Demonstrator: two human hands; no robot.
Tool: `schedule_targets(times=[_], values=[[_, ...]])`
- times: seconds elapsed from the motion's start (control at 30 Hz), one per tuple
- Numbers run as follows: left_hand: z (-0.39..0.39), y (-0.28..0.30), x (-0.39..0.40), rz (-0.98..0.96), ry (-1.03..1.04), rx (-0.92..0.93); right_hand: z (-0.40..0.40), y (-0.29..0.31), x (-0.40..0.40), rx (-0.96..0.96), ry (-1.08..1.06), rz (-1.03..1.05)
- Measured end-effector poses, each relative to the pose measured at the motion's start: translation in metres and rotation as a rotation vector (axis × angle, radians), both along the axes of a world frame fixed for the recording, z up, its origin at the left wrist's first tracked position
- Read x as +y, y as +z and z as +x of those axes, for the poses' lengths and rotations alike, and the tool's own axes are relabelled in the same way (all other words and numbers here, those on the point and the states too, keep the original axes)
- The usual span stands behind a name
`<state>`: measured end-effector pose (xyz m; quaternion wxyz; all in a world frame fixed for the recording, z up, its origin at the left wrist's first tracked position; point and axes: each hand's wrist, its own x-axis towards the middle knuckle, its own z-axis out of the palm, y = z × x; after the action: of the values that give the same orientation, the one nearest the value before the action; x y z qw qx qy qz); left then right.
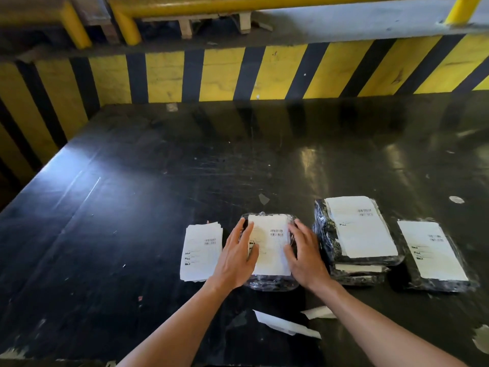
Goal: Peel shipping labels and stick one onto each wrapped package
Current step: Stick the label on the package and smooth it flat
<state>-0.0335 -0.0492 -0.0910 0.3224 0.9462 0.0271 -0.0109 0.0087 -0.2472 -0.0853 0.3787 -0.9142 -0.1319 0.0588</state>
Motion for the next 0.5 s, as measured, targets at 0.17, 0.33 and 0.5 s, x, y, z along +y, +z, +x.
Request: schedule_targets(times=[0.17,0.33,0.5], values=[[0.002,-0.001,-0.008,-0.124,0.064,-0.030,0.002,-0.007,0.008,0.060,-0.034,0.130],[0.005,-0.004,-0.011,-0.251,0.128,-0.078,0.004,-0.008,0.007,0.088,-0.058,0.230],[0.007,-0.015,-0.010,-0.377,0.191,-0.127,-0.001,-0.009,0.009,0.130,-0.073,0.269]])
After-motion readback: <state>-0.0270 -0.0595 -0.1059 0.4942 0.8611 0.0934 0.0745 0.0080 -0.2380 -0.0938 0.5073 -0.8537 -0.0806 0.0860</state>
